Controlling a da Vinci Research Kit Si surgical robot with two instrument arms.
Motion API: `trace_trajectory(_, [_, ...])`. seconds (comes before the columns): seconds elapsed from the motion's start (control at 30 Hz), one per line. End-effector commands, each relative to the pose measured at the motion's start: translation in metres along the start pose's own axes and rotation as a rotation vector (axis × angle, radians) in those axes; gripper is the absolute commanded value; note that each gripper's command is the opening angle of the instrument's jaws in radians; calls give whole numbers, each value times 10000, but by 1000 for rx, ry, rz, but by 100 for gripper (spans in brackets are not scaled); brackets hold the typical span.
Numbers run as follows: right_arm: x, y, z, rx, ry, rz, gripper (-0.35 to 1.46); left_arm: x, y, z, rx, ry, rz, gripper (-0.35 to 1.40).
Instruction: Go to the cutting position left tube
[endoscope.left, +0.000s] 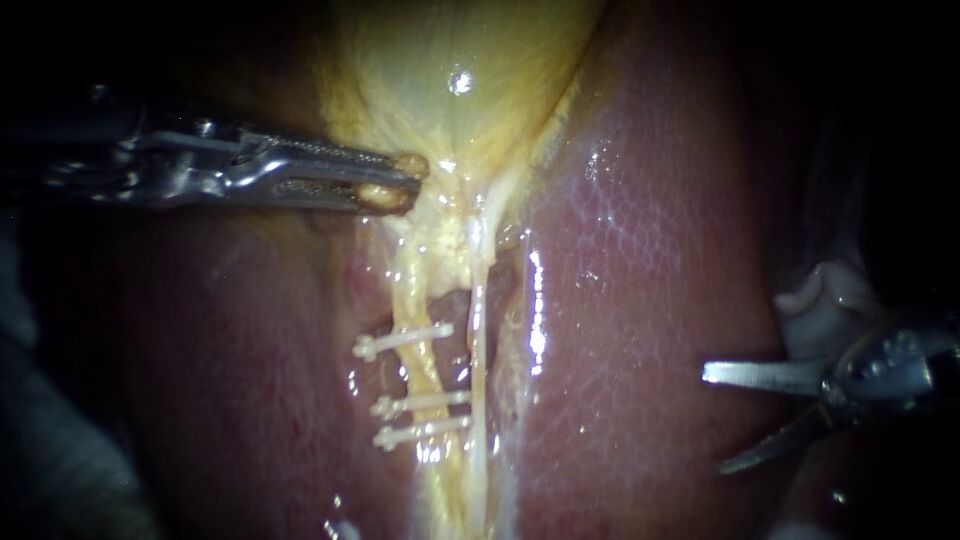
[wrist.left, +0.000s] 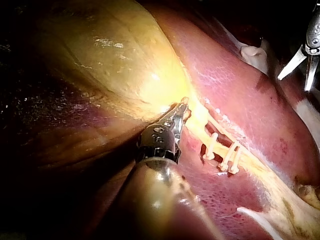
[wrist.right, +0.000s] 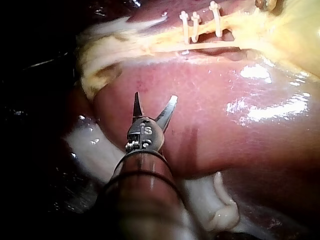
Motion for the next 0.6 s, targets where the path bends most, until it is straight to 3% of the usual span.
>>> trace_trajectory(0.03, [0,0,0,0,-1,0,145,0,0,-2,-1,0,0,-35])
trace_trajectory(0.13, [0,0,1,2,0,0,145,2,-4,-16,-14,-6,-4,-35])
trace_trajectory(0.37, [1,1,1,2,0,1,145,7,-21,-81,22,5,-11,-35])
trace_trajectory(0.47, [1,2,2,4,1,2,145,9,-25,-96,30,14,-14,-35])
trace_trajectory(0.6, [5,3,5,17,4,4,145,13,-25,-101,30,23,-17,-35])
